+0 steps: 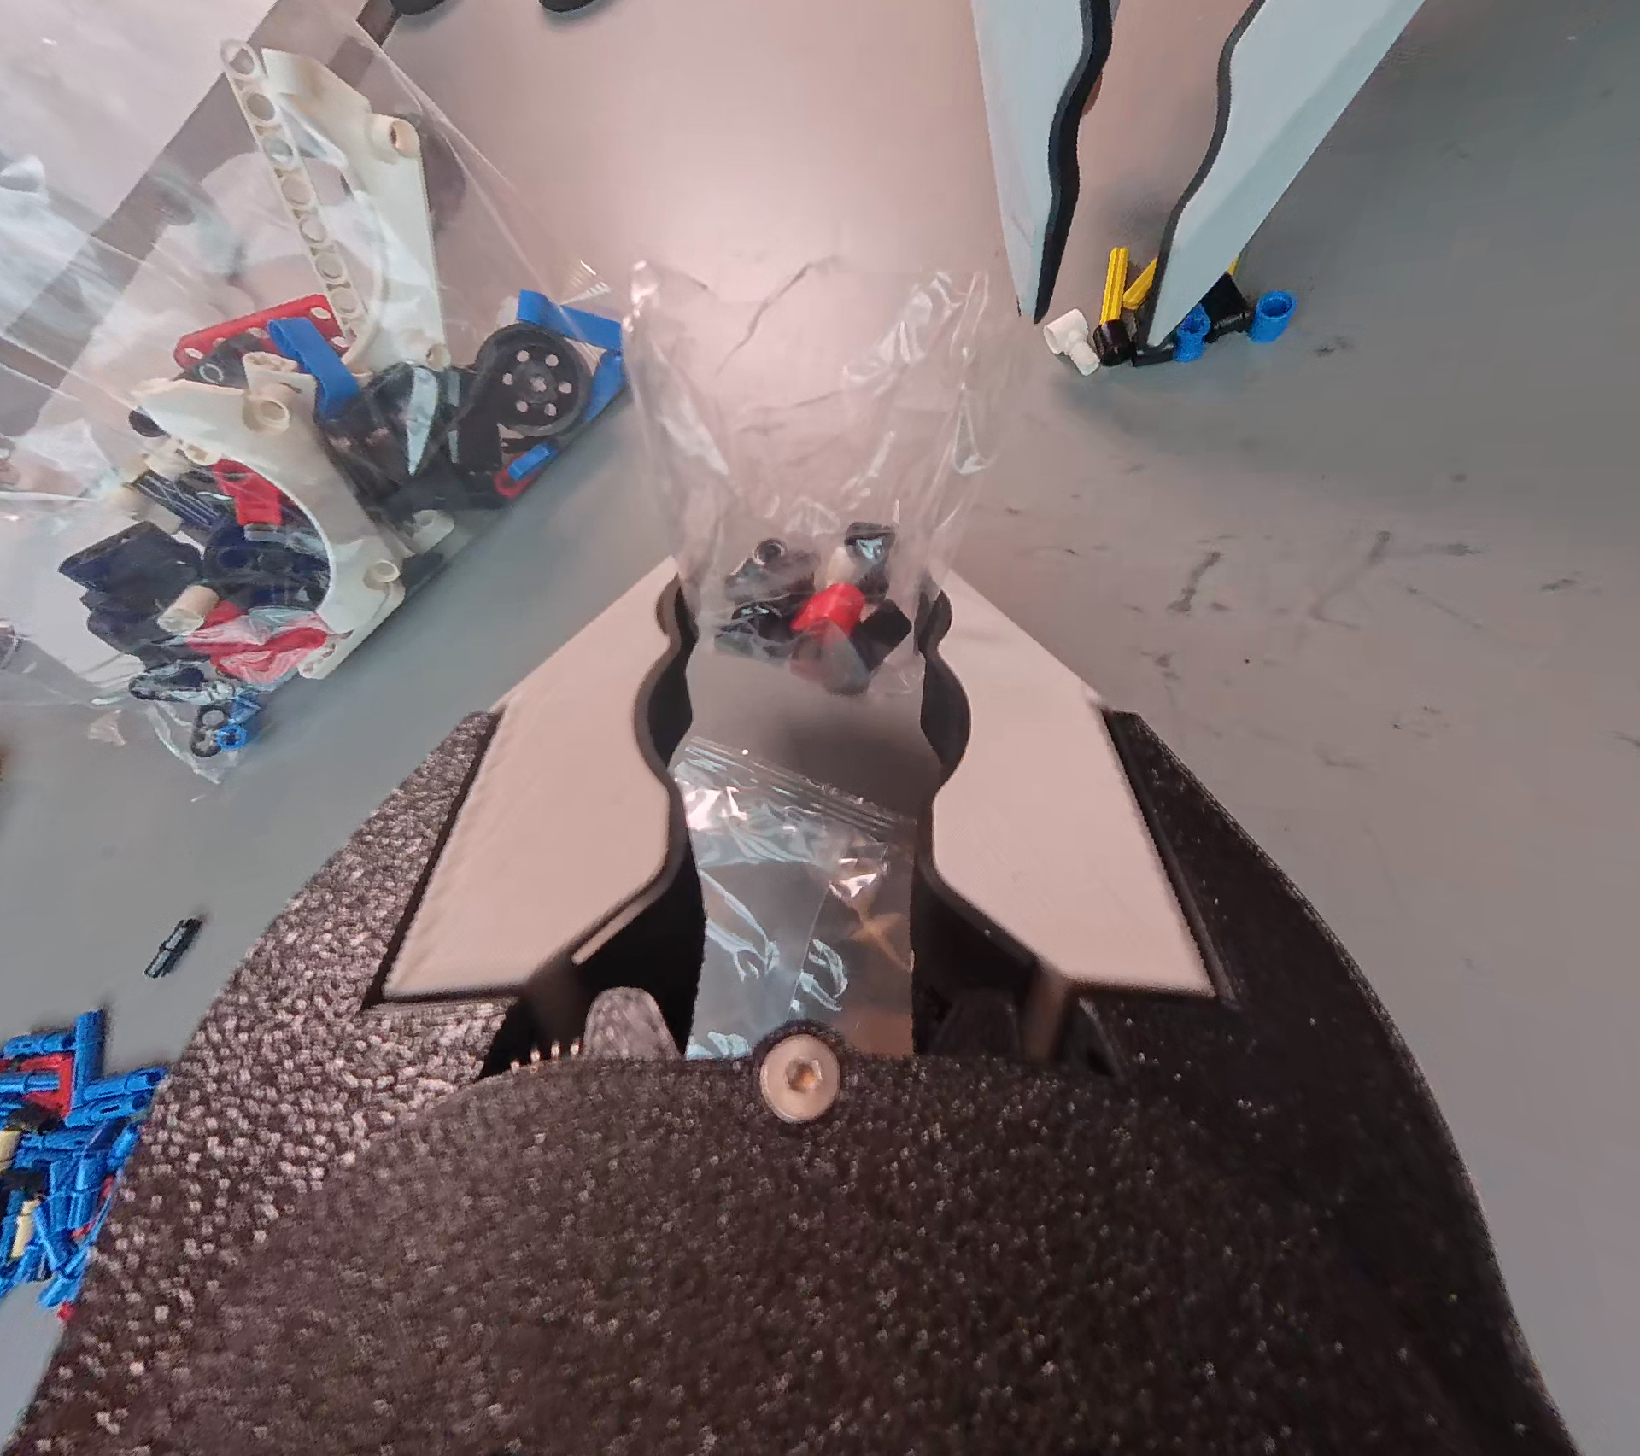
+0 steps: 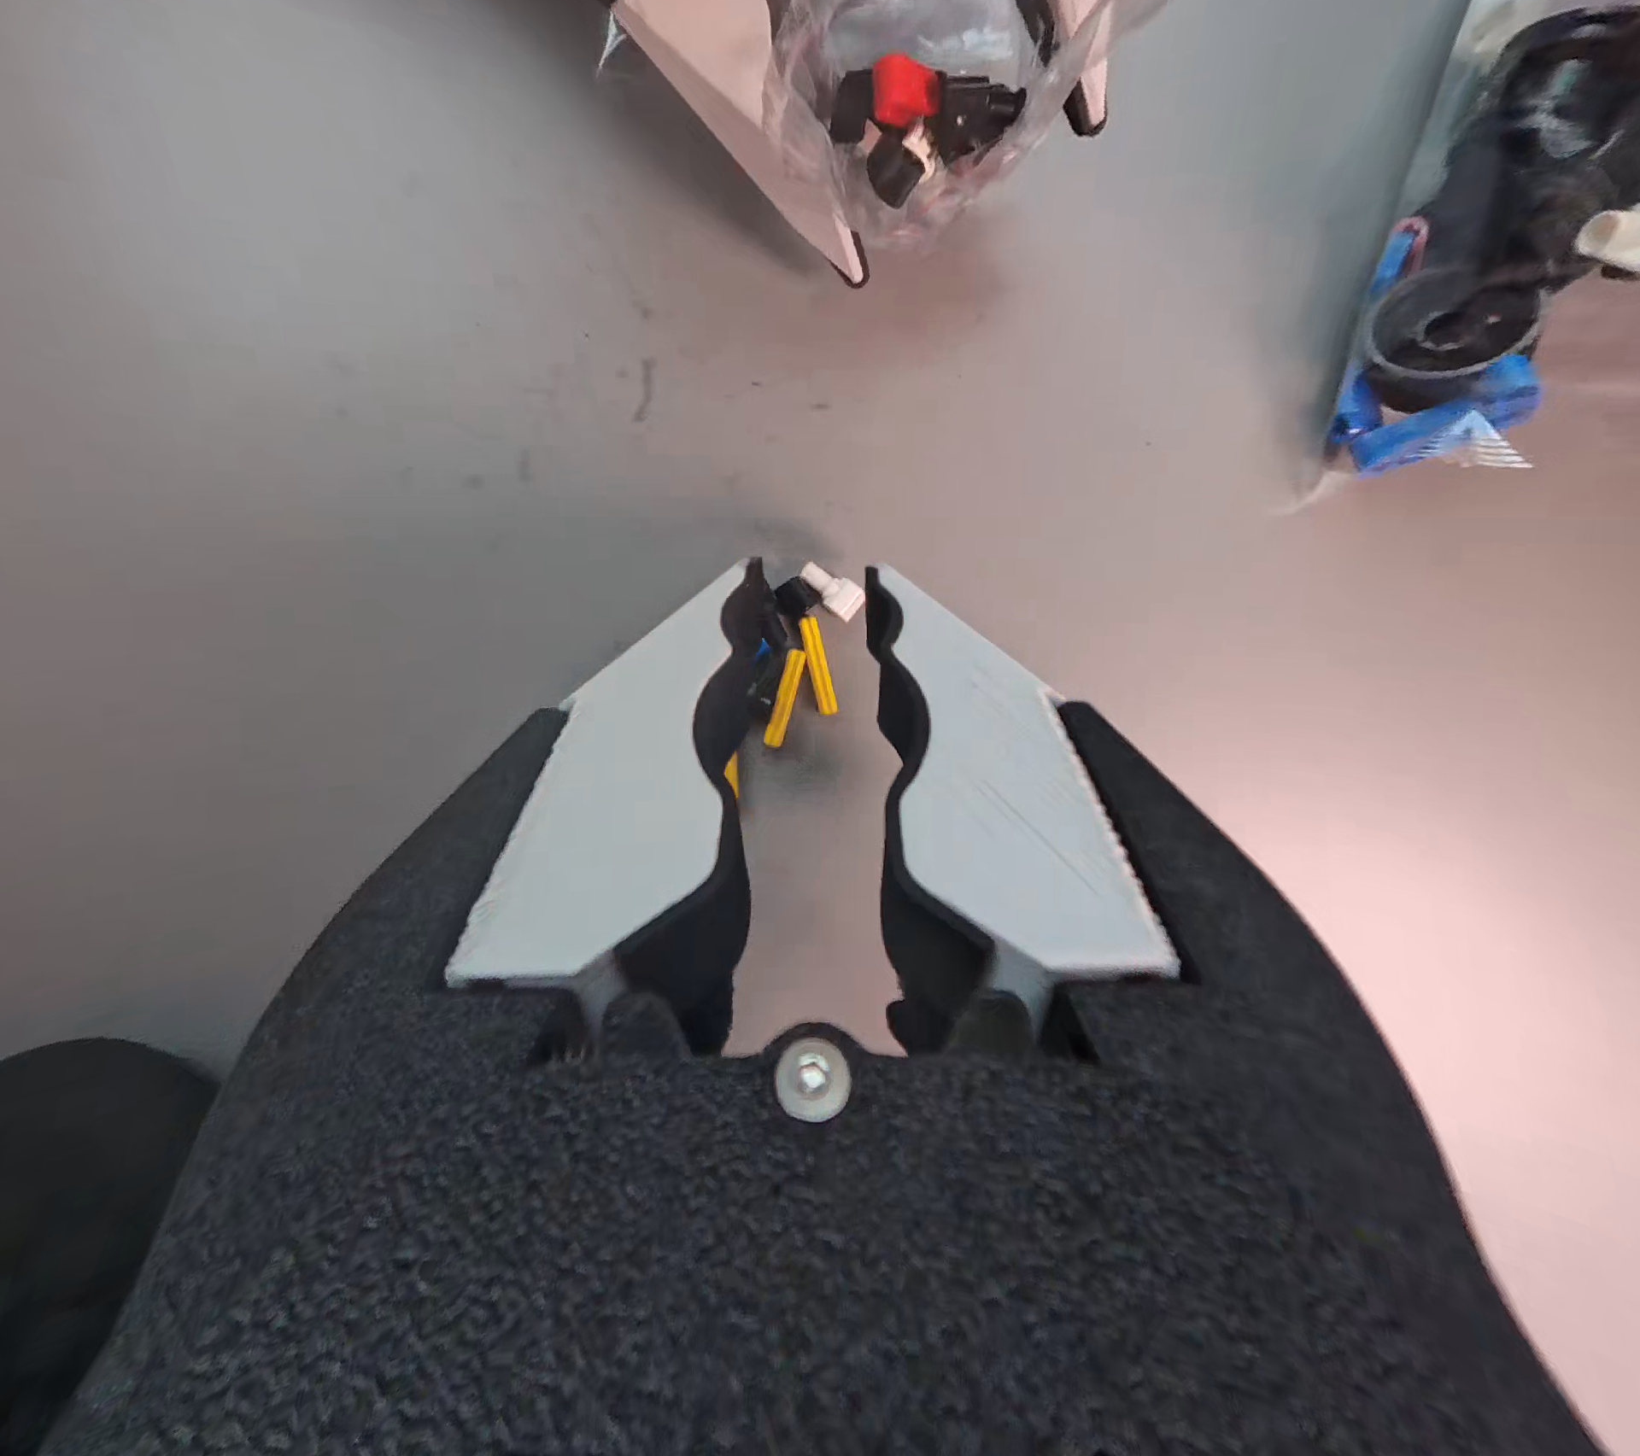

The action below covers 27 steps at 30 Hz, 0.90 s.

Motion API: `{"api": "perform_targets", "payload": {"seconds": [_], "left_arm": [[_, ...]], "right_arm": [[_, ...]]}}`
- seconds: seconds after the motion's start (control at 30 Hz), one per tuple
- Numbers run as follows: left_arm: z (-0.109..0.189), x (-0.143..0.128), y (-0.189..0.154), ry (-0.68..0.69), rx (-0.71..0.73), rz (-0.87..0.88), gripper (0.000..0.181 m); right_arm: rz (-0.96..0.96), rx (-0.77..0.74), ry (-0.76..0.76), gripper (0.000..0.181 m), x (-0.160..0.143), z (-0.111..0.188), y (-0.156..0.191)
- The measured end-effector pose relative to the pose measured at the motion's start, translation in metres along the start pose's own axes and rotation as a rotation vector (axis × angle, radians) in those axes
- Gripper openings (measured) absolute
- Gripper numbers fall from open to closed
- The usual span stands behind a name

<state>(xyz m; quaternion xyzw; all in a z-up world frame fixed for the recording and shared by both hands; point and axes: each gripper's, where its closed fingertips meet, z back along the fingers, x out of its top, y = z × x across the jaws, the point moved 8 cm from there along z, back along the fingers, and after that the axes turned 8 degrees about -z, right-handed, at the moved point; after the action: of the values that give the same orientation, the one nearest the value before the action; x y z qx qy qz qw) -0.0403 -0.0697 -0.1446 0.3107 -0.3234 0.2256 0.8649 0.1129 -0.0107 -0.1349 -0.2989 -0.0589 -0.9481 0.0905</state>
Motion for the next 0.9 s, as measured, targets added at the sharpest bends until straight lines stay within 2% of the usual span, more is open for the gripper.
{"api": "perform_targets", "payload": {"seconds": [0.03, 0.37, 0.5, 0.7, 0.8, 0.9], "left_arm": [[0.0, 0.0, 0.0, -0.001, 0.0, 0.001, 0.049], [0.001, 0.0, 0.0, -0.003, -0.002, -0.001, 0.049], [0.001, 0.0, 0.0, -0.002, -0.004, 0.002, 0.049], [0.001, -0.001, -0.001, 0.0, -0.008, 0.0, 0.049], [0.001, -0.001, -0.001, 0.003, -0.008, -0.004, 0.049], [0.001, 0.0, -0.001, 0.003, -0.009, -0.008, 0.049]], "right_arm": [[-0.009, -0.002, 0.006, 0.022, -0.001, 0.0, -0.001], [-0.035, 0.011, 0.047, 0.02, -0.004, -0.006, 0.001], [-0.025, -0.027, 0.039, 0.006, -0.004, -0.007, -0.002], [0.004, -0.024, 0.015, 0.005, -0.004, -0.006, -0.001], [0.014, -0.021, -0.086, 0.005, 0.006, 0.002, -0.001], [0.026, -0.004, -0.275, 0.005, 0.025, 0.018, 0.003]]}}
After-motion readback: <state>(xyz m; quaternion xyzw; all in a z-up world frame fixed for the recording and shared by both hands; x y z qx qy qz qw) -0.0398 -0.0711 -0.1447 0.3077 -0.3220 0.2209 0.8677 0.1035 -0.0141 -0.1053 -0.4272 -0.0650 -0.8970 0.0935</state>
